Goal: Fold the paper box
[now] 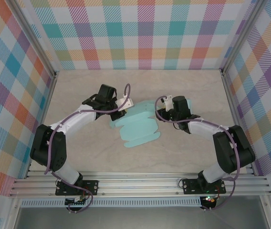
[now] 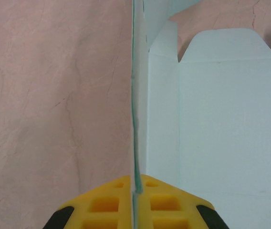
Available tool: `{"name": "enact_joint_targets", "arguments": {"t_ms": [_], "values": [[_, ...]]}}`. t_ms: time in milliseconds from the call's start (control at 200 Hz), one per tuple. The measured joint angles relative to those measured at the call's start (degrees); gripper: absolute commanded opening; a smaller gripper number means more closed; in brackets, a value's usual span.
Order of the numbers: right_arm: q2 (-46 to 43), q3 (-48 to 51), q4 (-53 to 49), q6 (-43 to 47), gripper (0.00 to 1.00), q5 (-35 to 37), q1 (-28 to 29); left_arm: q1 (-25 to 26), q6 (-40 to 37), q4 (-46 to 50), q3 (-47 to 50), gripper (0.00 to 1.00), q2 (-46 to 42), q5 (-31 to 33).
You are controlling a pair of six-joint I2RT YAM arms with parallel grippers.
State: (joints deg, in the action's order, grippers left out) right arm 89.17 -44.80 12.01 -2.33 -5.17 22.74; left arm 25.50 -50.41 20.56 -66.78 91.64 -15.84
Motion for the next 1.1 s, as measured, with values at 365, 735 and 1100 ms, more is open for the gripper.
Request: {"name": "enact_joint_targets", "arguments": {"t_ms": [365, 735, 1100], "values": [[7.72, -14.99, -9.4, -14.32, 0.51, 2.08, -2.32, 2.47, -0.79, -0.15, -1.7, 0.0, 4.79, 7.76], [7.82, -20.74, -17.33, -19.02, 0.56, -2.38, -2.47, 4.0, -1.51, -4.26, -2.51, 0.0, 6.99, 12.85], [9.86, -25.4, -24.11, -19.65, 0.48, -4.66, -1.18, 4.02, -1.51, -4.44, -3.67, 0.03, 8.11, 13.6]]}}
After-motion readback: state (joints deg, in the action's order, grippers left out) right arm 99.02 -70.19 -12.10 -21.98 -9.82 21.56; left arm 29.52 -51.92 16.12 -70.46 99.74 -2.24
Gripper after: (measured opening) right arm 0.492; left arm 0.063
